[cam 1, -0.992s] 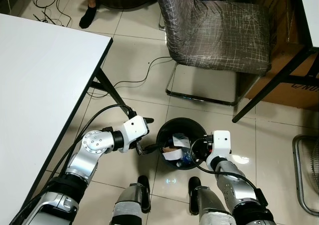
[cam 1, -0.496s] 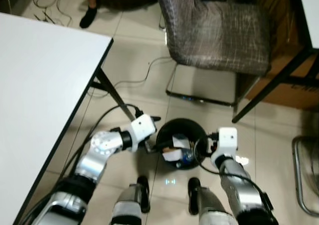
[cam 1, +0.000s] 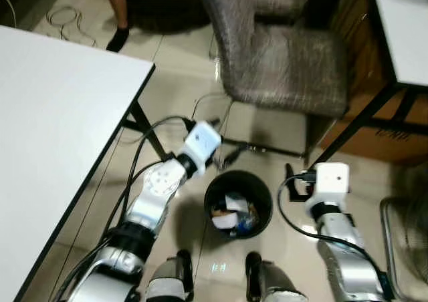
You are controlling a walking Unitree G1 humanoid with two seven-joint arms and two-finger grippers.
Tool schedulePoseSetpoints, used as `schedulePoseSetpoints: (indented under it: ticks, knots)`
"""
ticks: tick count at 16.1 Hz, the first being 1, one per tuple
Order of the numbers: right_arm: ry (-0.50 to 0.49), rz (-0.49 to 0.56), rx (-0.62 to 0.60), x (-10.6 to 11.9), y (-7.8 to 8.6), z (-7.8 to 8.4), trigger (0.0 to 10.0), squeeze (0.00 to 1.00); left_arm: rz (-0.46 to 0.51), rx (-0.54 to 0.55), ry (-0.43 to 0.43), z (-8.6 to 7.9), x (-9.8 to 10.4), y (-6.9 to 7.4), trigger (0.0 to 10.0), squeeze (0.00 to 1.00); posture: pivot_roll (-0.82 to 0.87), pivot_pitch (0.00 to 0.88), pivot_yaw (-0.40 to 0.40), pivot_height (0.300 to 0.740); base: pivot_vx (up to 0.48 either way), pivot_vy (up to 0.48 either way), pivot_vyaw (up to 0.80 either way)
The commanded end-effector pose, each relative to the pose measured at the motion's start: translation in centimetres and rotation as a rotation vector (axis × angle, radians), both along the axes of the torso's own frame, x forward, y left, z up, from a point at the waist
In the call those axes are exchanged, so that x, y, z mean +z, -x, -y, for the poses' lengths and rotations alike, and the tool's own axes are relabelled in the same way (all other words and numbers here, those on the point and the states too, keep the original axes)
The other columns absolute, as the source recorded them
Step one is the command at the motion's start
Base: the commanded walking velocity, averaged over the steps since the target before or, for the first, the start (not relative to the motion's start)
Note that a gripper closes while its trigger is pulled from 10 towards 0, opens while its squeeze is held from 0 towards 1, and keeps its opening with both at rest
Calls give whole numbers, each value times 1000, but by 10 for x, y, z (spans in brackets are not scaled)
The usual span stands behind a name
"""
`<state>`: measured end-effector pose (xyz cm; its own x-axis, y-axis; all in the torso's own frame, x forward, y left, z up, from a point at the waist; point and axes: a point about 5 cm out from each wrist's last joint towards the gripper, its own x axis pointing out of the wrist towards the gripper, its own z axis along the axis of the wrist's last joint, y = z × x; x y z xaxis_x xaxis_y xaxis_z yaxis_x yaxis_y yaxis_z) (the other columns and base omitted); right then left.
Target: Picking trash to rubbish bin
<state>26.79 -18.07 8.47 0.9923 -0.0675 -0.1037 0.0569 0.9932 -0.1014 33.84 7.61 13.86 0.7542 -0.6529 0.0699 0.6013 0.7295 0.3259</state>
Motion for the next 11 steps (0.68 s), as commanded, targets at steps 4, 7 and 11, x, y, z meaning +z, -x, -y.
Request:
schedulePoseSetpoints:
  ticks: [4, 7, 11]
  knots:
    - [109, 34, -93, 16, 15, 12, 10000, 0, 44, 184, 80, 1, 11, -9, 10000, 0, 104, 127, 4, 740, 0, 0, 0]
    - [101, 33, -90, 18, 24, 5, 10000, 0, 33, 226, 90, 4, 6, -8, 10000, 0, 97, 103, -3, 740, 0, 0, 0]
    - [83, 36, -103, 20, 25, 6, 10000, 0, 35, 231, 94, 11, 6, -6, 10000, 0, 96, 92, -2, 740, 0, 0, 0]
